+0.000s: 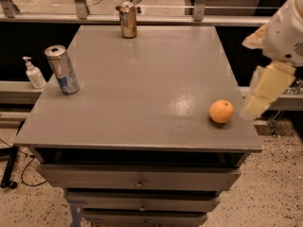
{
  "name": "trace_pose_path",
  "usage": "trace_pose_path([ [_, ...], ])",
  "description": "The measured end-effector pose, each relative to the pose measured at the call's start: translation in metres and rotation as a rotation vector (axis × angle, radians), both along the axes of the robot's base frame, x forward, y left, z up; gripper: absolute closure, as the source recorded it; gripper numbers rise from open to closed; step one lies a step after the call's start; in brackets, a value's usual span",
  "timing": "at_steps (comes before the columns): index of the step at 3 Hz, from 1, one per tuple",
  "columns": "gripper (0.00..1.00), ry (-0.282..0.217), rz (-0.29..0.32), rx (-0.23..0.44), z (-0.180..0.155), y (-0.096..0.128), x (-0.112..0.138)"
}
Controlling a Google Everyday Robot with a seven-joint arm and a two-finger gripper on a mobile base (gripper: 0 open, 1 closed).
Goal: Pick redbull can
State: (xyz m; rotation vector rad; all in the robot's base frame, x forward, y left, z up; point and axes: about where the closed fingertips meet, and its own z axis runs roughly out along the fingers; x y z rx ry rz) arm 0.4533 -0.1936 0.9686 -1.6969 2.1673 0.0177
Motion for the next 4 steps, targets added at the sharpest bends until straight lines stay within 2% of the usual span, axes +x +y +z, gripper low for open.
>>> trace_pose_path([
  [1,0.00,-0.007,0.113,0.234,-0.006,0.079,0.039],
  [2,0.00,-0.009,0.238,0.450,0.006,0.166,0.060],
  [3,0.00,-0.001,0.377,0.669,0.033,0.262,0.056],
  [4,0.00,-0.001,0.377,0.668,0.033,0.262,0.056],
])
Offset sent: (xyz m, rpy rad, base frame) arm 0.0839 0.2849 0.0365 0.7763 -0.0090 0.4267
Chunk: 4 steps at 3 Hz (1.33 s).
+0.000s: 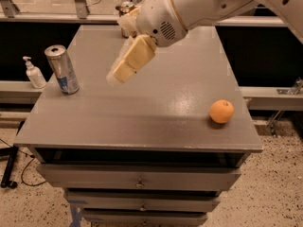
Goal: Pick redbull can
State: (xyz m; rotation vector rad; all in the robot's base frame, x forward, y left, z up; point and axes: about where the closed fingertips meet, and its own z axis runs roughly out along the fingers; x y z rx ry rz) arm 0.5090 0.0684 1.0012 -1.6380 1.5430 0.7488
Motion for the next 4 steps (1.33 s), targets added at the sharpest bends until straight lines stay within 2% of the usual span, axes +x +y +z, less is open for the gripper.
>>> trace_pose_path([
  [1,0.00,-0.014,-0.005,0.048,-0.014,0.008,0.009],
  [3,0.00,-0.039,-0.004,0.275,-0.071,0.058,0.067],
  [4,0.00,-0.059,0.006,0.357,-0.082,0.081,0.095],
])
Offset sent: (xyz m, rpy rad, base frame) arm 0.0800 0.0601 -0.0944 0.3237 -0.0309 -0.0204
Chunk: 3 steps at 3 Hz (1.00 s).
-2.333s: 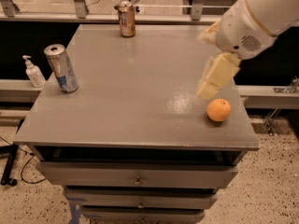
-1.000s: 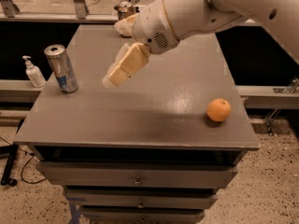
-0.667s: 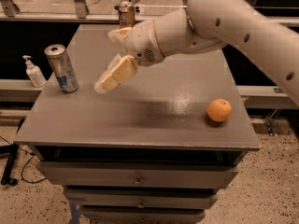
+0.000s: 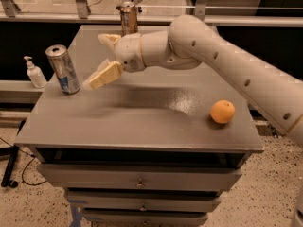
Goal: Pick redbull can
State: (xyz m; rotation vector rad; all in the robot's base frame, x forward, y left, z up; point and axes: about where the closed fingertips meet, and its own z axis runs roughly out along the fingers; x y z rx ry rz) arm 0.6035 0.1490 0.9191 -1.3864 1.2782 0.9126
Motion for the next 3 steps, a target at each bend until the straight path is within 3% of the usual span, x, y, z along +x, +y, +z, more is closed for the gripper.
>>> trace_pose_path([
  [1,0.00,0.009,0.028,0.069,-0.005,0.032,0.017],
  [3,0.00,0.077,0.101,0.127,-0.020,0.082,0.018],
])
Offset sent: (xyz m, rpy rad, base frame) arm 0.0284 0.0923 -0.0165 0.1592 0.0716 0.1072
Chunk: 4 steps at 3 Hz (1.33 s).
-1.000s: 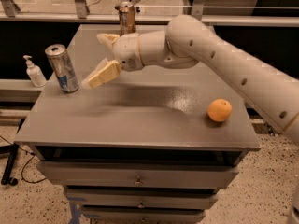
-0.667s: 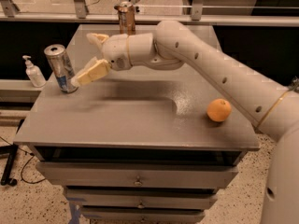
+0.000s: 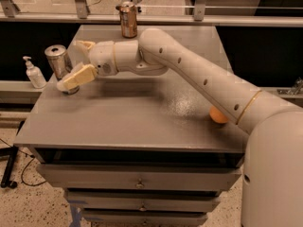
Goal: Pick redbull can
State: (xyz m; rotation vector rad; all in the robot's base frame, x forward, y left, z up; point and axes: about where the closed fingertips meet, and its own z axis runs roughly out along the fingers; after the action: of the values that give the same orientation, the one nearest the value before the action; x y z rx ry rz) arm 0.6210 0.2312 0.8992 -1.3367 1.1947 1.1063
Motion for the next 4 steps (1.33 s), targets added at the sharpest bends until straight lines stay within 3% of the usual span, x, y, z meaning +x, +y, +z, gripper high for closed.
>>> trace_pose_path([
  [2,0.39,0.033,0.042,0.013,-0.007,0.019,-0.008],
  [3,0.64,0.027,0.044,0.008,-0.003,0.017,-0.006],
  [4,0.86,-0.004,-0.003,0.003,0.013,-0.009,0.010],
])
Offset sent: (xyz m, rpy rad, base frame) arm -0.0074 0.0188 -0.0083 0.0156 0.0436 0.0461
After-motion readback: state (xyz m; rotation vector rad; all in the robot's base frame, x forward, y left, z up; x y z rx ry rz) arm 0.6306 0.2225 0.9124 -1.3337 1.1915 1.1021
